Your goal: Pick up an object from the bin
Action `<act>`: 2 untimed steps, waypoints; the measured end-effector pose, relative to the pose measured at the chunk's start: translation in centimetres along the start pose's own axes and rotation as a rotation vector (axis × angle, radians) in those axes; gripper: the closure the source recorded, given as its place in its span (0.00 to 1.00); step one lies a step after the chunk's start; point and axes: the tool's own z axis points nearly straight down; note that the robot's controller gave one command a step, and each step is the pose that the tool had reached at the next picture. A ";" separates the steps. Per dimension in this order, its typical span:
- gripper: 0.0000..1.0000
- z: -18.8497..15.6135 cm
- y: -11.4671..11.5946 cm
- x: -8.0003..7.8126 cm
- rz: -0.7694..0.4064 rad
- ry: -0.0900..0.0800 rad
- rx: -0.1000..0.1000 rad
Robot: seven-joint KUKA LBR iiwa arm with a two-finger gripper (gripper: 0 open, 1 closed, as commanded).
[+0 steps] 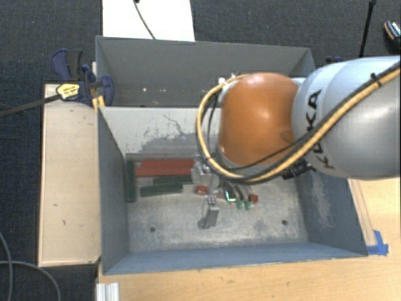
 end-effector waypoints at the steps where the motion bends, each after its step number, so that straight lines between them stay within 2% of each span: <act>1: 0.00 9.5 -6.5 -7.2 -0.052 -0.003 0.003; 2: 0.00 15.2 -9.1 -6.6 -0.087 -0.001 0.001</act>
Offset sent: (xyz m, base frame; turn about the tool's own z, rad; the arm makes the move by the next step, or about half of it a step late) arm 0.0706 -0.0610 -0.0912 -0.0573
